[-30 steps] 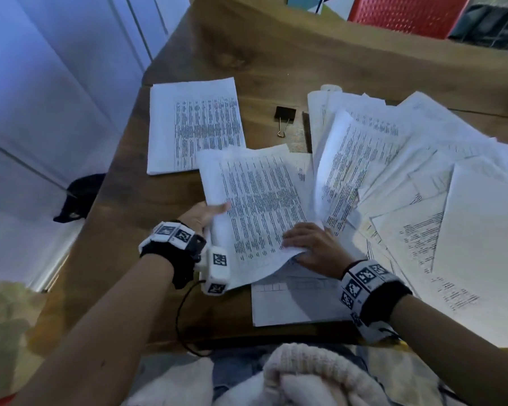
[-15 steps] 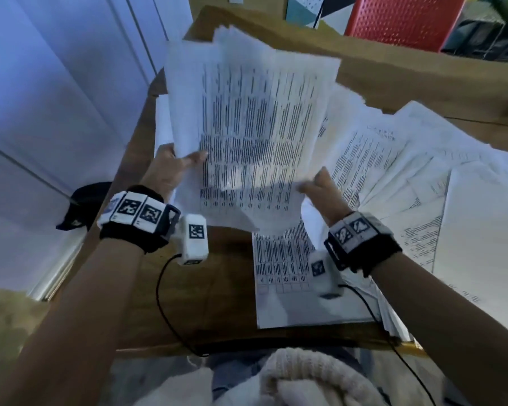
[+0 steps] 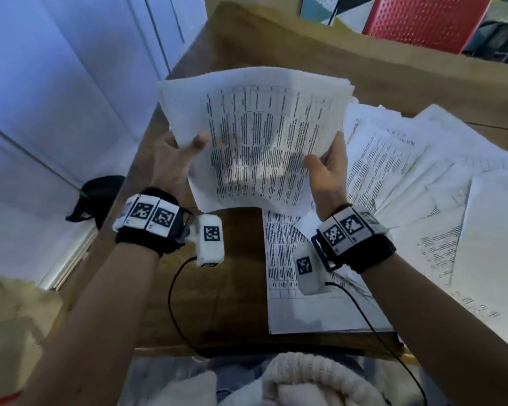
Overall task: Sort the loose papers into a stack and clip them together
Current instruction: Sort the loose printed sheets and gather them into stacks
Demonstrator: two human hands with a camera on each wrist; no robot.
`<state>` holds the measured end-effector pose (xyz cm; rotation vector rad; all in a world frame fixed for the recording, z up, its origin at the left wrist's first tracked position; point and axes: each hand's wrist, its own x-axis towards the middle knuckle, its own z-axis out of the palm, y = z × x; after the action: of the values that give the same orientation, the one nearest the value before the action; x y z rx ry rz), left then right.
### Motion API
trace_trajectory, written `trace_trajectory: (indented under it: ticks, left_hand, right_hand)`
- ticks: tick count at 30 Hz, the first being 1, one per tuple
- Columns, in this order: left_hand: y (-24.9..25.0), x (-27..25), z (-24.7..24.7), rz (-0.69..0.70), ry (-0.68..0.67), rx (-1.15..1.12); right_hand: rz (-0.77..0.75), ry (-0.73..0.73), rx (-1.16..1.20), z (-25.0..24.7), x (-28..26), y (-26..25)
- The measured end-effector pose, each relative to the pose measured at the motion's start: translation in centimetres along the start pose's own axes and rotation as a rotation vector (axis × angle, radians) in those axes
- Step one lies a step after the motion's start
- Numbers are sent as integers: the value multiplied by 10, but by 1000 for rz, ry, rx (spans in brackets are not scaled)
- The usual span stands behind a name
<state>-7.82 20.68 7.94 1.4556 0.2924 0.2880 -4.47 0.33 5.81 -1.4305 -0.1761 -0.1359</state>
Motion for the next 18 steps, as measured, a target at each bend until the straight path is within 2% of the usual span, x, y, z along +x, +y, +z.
trace_trajectory:
  ticks: [4,6,10,12,15,18]
  left_hand:
    - [-27,-8,14,-195,-59,26]
    - [-43,-12,15,-263,-108,151]
    - [-81,2,6,-274,-96,406]
    - [-87,19,-2,-283,-46,469]
    - [-85,49,-11,-279,95,426]
    - [-71,80,-21,-299,247,493]
  right_hand:
    - [90,41,-111,2,-3,24]
    - [167,63,-200,1,-3,40]
    - [329,68,-338,-4,-1,67]
    - [388,42,-403,-3,4,74]
    - [443,-35,-429,6,18,76]
    - [455,-86,-511,22,45,79]
